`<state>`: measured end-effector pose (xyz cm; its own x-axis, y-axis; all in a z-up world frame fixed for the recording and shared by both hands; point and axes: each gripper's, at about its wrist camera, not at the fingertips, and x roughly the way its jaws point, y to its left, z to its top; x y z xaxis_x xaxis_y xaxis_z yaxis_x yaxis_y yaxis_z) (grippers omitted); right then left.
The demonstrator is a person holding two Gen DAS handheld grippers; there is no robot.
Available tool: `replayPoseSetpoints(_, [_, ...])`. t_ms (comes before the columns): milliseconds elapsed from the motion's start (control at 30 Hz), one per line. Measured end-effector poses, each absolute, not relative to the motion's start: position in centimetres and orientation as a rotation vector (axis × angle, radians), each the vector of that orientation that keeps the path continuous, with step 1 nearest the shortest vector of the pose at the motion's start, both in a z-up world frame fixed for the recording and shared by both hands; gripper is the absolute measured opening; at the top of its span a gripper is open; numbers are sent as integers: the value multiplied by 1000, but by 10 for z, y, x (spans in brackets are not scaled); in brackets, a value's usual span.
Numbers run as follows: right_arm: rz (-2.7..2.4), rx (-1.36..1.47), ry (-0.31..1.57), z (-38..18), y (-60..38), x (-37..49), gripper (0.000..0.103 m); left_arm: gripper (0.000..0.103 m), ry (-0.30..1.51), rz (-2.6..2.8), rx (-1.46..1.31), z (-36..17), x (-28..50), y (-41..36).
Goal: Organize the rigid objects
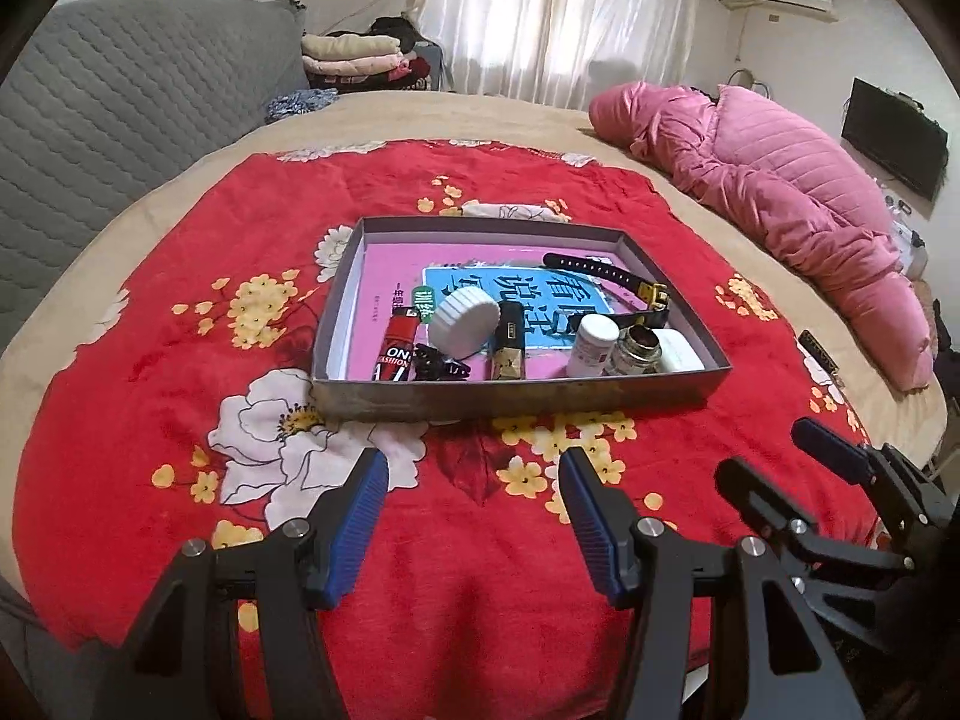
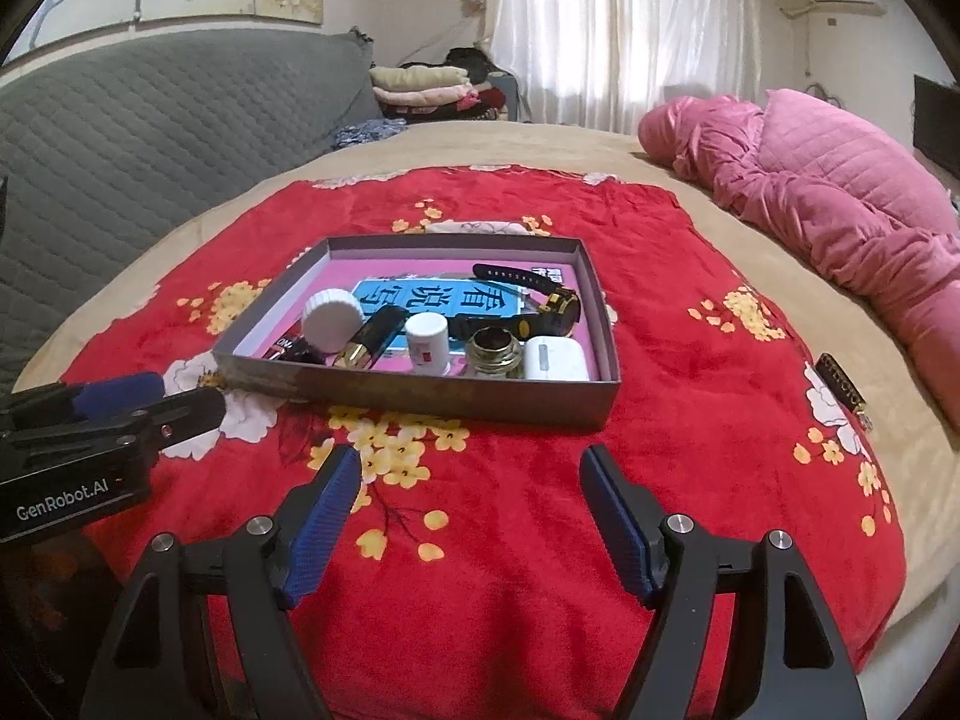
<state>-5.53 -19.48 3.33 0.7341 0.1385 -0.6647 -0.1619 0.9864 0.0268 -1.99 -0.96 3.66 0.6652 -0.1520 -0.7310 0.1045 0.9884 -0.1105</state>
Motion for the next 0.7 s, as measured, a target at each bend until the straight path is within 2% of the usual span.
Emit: replayPoseSetpoints(700, [144, -26, 780, 0, -187, -32, 76, 59, 877, -123, -43, 7, -9, -15])
